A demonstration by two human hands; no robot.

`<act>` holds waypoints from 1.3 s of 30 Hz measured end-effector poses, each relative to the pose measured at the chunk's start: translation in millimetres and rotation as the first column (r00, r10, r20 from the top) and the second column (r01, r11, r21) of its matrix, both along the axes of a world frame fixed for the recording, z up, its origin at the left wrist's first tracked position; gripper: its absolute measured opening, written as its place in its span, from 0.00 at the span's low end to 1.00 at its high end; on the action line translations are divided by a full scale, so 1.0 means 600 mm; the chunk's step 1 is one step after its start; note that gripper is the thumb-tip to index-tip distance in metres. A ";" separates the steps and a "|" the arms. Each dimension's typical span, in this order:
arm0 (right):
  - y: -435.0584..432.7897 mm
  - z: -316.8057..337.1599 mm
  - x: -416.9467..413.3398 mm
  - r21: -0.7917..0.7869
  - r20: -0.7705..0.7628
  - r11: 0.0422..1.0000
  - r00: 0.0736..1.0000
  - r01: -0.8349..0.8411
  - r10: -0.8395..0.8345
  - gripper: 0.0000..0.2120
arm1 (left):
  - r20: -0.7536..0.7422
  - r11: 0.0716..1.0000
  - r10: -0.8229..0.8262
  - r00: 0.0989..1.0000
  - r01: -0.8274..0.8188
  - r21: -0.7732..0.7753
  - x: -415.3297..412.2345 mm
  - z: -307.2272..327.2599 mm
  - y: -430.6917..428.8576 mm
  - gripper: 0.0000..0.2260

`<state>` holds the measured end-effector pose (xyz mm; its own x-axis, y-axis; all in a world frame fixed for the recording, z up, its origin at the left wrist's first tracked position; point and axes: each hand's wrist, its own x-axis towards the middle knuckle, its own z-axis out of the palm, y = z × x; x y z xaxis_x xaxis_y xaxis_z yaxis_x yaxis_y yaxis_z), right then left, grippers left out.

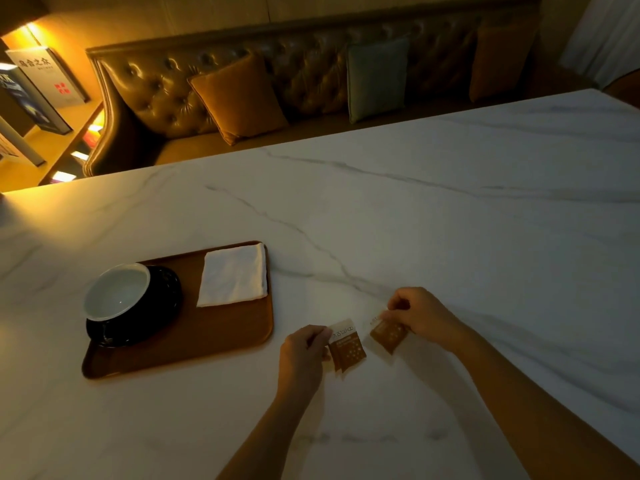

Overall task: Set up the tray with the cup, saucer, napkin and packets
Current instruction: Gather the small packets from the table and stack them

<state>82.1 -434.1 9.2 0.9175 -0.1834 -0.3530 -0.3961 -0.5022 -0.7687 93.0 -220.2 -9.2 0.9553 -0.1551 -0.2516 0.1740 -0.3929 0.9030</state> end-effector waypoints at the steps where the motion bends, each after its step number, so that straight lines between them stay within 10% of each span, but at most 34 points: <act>1: 0.007 0.002 -0.003 0.102 0.039 0.993 0.997 0.063 -0.067 0.07 | -0.009 1.000 0.011 1.000 -0.011 -0.009 0.000 -0.002 0.000 0.08; 5: 0.045 -0.003 -0.017 0.341 0.074 0.922 0.973 0.181 -0.218 0.08 | -0.029 0.999 0.027 0.999 -0.028 -0.033 0.000 -0.003 -0.001 0.10; 22: 0.105 -0.034 -0.032 0.254 0.067 0.952 0.978 0.173 -0.195 0.08 | -0.015 0.998 0.013 1.000 -0.014 -0.061 -0.005 -0.005 0.005 0.09; 29: 0.087 -0.009 -0.022 -0.013 0.212 0.999 0.976 -0.039 0.040 0.14 | 0.172 0.979 -0.179 0.969 0.159 0.124 0.007 0.008 0.005 0.05; 39: 0.078 0.019 -0.011 -0.028 0.166 0.990 0.975 -0.141 0.144 0.02 | 0.270 0.991 -0.134 0.953 0.129 0.036 0.010 0.030 0.011 0.04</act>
<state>75.2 -387.6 20.7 0.9804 -0.0507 -0.1902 -0.1858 -0.5573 -0.8092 98.9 -213.6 8.7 0.9594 -0.2819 0.0105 -0.1309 -0.4120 0.9017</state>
